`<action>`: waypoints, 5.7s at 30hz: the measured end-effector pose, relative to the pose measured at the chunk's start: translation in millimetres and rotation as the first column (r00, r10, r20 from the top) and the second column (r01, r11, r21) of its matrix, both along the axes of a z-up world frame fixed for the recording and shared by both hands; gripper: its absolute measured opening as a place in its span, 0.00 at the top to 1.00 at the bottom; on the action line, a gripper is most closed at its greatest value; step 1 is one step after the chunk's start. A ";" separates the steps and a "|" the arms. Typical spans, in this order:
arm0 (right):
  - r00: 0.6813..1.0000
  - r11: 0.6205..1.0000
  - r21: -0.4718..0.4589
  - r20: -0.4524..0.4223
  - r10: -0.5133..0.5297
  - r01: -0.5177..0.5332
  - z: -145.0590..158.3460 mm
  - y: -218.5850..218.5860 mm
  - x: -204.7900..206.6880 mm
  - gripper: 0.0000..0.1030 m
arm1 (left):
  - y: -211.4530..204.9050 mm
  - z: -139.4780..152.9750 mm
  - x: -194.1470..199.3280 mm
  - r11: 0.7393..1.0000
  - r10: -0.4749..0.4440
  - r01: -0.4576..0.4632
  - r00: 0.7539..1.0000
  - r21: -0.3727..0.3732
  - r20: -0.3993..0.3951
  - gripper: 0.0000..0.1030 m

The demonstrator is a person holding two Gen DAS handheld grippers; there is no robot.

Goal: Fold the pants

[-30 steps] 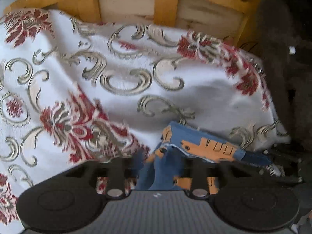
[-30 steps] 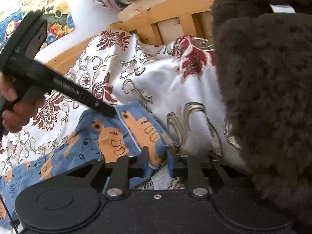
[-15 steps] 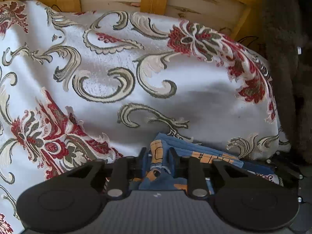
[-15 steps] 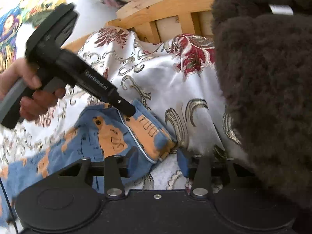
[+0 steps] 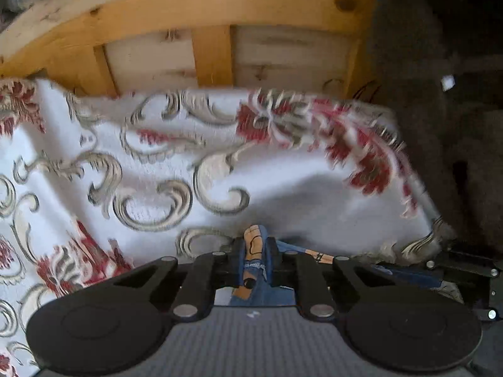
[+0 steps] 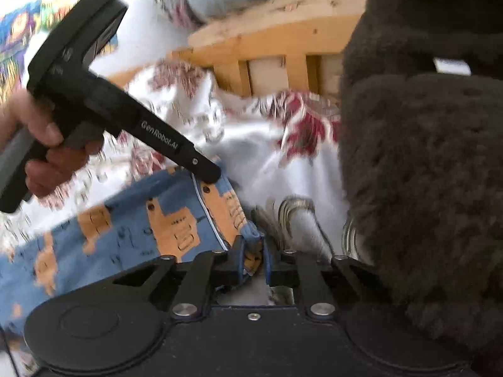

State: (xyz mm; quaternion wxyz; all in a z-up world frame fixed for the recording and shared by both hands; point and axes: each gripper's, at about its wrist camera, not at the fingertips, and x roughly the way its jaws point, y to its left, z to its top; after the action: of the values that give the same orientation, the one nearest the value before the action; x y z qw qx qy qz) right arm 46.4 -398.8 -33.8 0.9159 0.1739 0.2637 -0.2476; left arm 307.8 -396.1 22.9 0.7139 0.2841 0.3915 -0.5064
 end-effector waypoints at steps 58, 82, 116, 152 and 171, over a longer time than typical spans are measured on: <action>0.234 0.257 0.177 -0.142 0.962 -0.950 39.2 208.1 269.6 0.52 | 455.0 -12.9 2.2 0.821 0.559 -0.568 0.819 -0.049 -0.131 0.41; 0.183 0.146 -0.191 -0.195 0.964 -0.971 33.6 224.1 117.9 0.98 | 455.1 18.9 -64.8 0.891 0.406 -0.416 0.909 -0.181 -0.092 0.80; 0.374 0.330 -0.253 -0.152 0.915 -0.910 32.7 217.8 175.3 0.98 | 392.0 6.1 35.5 0.793 0.609 -0.609 0.793 -0.003 -0.023 0.95; 0.480 0.467 -0.113 -0.246 0.842 -0.877 26.3 125.4 182.7 0.93 | 339.0 -30.1 15.7 0.939 0.334 -0.340 0.937 0.045 0.106 0.86; 0.492 0.464 -0.171 -0.204 0.846 -0.869 34.4 144.1 76.3 0.35 | 374.1 1.5 -62.0 0.869 0.477 -0.448 0.872 -0.210 0.111 0.32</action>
State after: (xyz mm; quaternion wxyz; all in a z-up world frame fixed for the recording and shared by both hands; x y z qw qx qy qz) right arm 122.7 -254.7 0.6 0.9170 -0.1107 0.3225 0.2068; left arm 245.7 -22.0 24.4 0.8659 0.1567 0.3432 -0.3285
